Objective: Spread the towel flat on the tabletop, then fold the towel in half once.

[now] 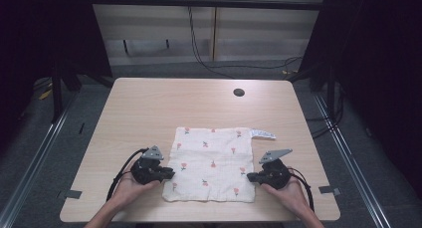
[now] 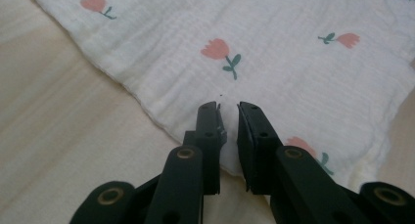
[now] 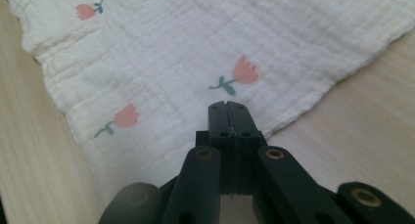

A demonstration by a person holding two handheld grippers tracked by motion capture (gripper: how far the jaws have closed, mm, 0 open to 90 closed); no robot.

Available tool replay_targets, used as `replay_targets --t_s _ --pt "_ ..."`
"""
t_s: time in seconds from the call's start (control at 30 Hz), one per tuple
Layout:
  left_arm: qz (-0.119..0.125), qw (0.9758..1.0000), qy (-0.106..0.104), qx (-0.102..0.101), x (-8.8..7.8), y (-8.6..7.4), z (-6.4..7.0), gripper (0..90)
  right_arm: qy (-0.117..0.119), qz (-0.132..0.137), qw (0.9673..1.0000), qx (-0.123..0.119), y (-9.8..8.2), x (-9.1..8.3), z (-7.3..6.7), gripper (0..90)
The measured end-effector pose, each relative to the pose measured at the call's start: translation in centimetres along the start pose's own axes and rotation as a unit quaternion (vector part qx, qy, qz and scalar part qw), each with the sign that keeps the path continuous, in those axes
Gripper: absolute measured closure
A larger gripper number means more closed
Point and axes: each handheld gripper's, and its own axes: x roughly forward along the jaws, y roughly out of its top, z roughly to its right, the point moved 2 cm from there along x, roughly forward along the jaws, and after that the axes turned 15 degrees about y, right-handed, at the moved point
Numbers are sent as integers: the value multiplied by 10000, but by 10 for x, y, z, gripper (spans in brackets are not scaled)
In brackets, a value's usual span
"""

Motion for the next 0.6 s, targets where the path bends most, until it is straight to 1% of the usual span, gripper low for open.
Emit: replay_targets --t_s 0.03,0.07,0.1,0.13,0.17,0.2,0.23,0.27,0.3,0.33,0.4,0.43,0.5,0.53,0.57,0.6 --pt "-23 10000 -1 50 -2 -1 2 777 1 -28 10000 -20 -2 -1 -2 900" --pt "8 10000 -19 39 -3 -3 5 775 -5 -48 10000 -3 -4 -3 -3 900" --pt "-39 10000 -66 59 -5 -5 7 760 23 1 10000 12 -6 -3 -4 900" --pt "-14 10000 -58 63 -7 -6 9 742 15 -32 10000 44 -7 -4 -5 898" --pt "15 10000 -74 60 -8 -7 10 716 41 -22 10000 9 -7 -4 -6 883" --pt "15 9999 -111 41 -8 -7 10 692 40 28 10000 -3 -7 -5 -6 862" --pt "-31 9999 -111 63 -8 -6 9 683 36 51 10000 -16 -6 -6 -5 857" --pt "22 9999 -119 1 -7 -4 8 677 41 112 9999 -39 -4 -7 -3 841" --pt "17 9999 -136 -23 -6 -3 6 672 2 168 9999 -18 -1 -8 -2 824" --pt "85 9999 -129 -70 -5 -1 4 666 17 263 9997 -15 1 -10 0 819" --pt "166 9997 -104 -111 -7 3 -1 661 -40 375 9993 -10 7 -14 4 801" --pt "249 9995 -88 -170 -8 5 -2 661 -75 440 9990 -11 11 -17 6 797" --pt "297 9993 -54 -233 -7 7 -5 661 -171 618 9979 4 18 -23 13 773" --pt "300 9992 -36 -252 -5 8 -6 661 -250 664 9975 23 22 -27 18 755" --pt "271 9993 -127 -202 -4 8 -5 677 -318 751 9967 35 26 -30 23 749" --pt "248 9996 -95 -97 -1 9 -4 704 -382 792 9961 4 30 -32 28 749"
